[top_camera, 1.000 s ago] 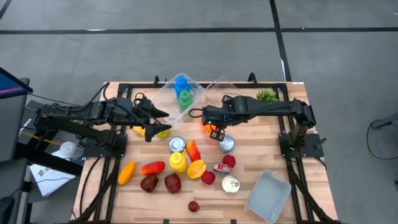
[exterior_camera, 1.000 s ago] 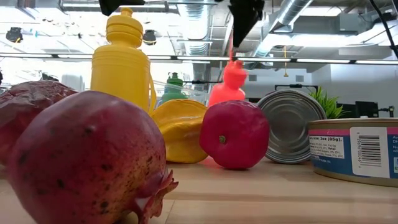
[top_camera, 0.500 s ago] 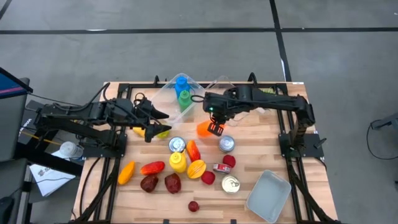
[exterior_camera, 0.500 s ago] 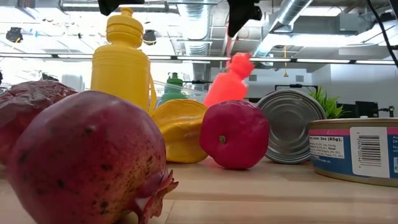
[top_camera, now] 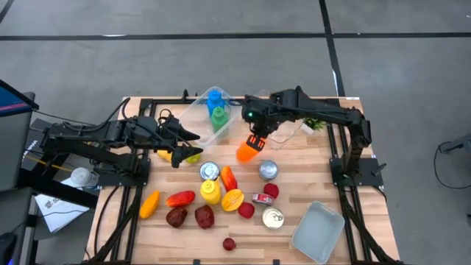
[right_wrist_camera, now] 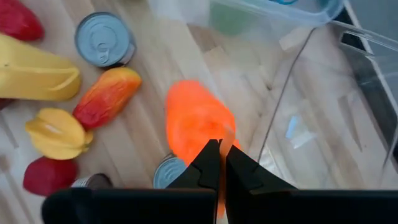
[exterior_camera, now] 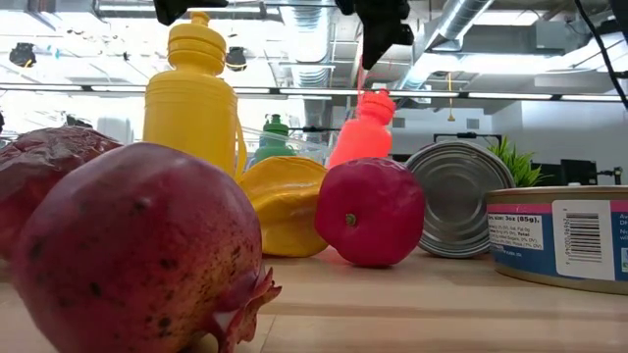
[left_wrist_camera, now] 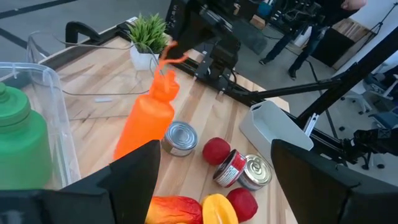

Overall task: Pick & Place Food Item
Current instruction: Put the orange water bottle into the left transparent bin

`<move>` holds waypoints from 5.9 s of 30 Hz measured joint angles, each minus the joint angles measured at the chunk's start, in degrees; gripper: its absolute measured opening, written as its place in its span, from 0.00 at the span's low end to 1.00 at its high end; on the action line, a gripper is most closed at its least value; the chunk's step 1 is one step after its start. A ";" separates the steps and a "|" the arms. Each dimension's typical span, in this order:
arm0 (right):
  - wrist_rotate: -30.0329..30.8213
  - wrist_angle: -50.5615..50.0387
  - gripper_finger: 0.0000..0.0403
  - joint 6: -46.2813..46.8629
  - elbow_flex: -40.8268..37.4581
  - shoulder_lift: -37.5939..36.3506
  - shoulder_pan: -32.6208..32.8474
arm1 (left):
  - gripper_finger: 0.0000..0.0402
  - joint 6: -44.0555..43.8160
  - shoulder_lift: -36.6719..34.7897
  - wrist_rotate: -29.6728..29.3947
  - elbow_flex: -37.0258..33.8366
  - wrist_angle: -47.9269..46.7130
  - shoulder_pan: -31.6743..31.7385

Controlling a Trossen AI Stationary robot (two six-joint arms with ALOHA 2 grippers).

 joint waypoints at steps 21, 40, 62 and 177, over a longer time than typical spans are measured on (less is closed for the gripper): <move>-5.55 6.25 0.00 -3.89 0.09 6.53 -8.80 | 0.74 -0.39 0.00 0.02 0.00 -0.01 -0.02; -8.50 17.32 0.00 -3.94 2.62 7.22 -15.53 | 0.74 -0.36 0.00 -0.50 0.00 0.00 -0.02; -8.44 22.48 0.02 -4.51 0.72 7.52 -19.01 | 0.74 -0.39 0.00 -0.63 0.00 0.00 -0.02; -5.15 -0.57 0.39 -10.03 0.72 -34.14 -14.57 | 0.12 33.09 42.80 15.40 12.02 32.38 22.37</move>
